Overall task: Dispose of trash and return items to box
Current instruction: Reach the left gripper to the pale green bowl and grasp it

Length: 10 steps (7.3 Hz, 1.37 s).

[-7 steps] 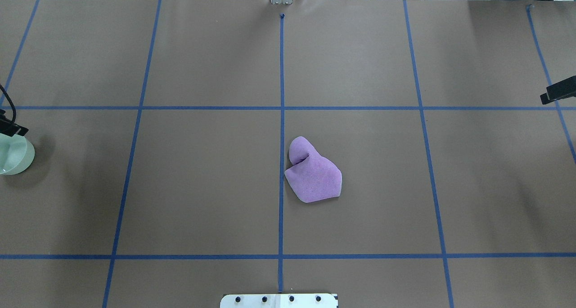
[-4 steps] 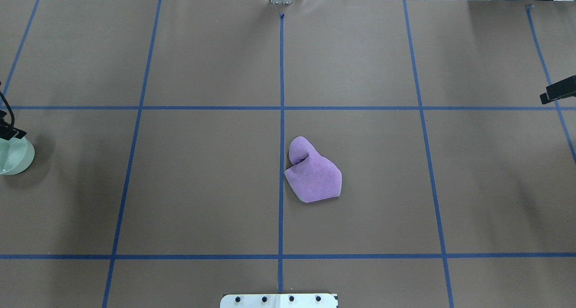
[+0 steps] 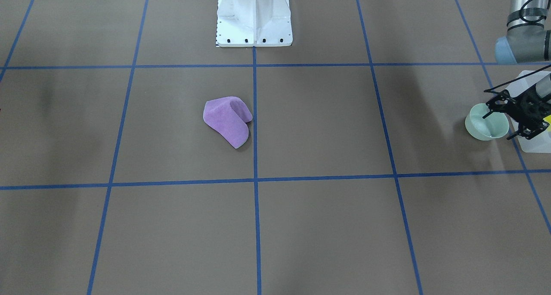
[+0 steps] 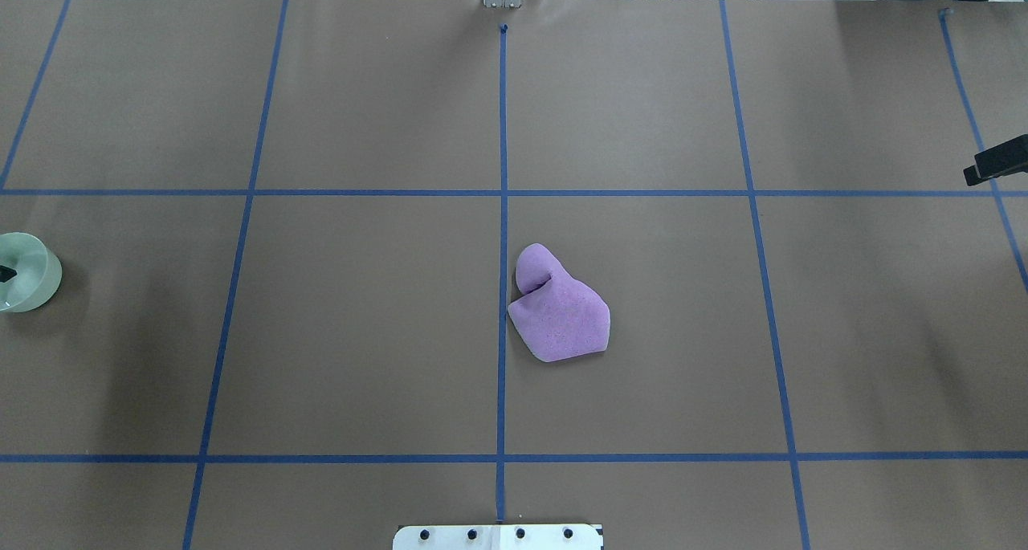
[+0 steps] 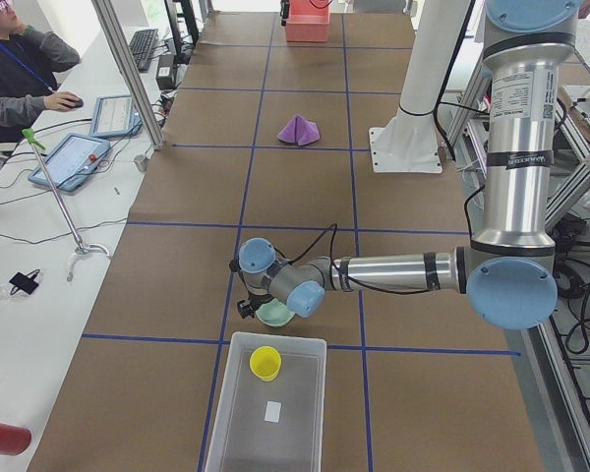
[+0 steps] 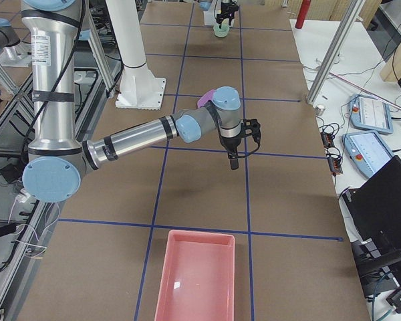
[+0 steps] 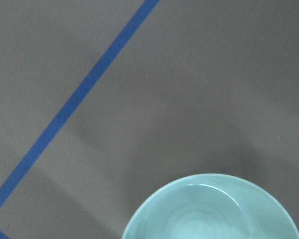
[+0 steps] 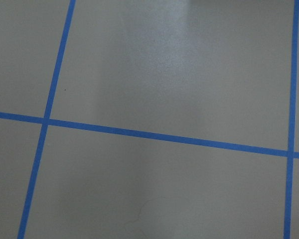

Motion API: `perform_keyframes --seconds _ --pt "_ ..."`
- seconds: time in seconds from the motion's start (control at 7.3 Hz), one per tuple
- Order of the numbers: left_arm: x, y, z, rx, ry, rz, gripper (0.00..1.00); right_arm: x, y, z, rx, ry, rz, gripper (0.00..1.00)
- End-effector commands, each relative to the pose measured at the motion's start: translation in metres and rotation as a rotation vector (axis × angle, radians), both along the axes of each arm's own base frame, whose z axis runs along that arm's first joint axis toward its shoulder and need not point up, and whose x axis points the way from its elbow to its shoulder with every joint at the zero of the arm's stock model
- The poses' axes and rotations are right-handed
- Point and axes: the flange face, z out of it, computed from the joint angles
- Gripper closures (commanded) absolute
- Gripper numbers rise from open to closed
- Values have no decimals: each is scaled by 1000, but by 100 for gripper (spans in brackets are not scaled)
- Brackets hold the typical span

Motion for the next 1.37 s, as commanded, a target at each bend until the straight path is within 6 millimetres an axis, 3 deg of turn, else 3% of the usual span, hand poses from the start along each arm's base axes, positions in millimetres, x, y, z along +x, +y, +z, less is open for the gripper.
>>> perform_keyframes --seconds 0.0,0.27,0.41,0.55,0.96,1.1,1.23 --pt "2 -3 9 -14 -9 2 26 0 0 0 0 0 0 0" --pt "2 -4 15 -22 -14 3 72 0 0 0 0 1 1 0" --pt "3 -7 12 -16 -13 2 89 0 0 0 0 1 1 0" --pt "3 -7 12 -16 -13 2 100 0 0 0 0 1 1 0" --pt "-1 -15 -2 -16 5 -14 100 0 0 1 -1 2 1 0" --pt "-29 -23 -8 -76 49 -52 100 0 0 1 -1 2 1 0" --pt "-77 -33 -27 -135 92 -129 100 0 0 1 -1 2 1 0"
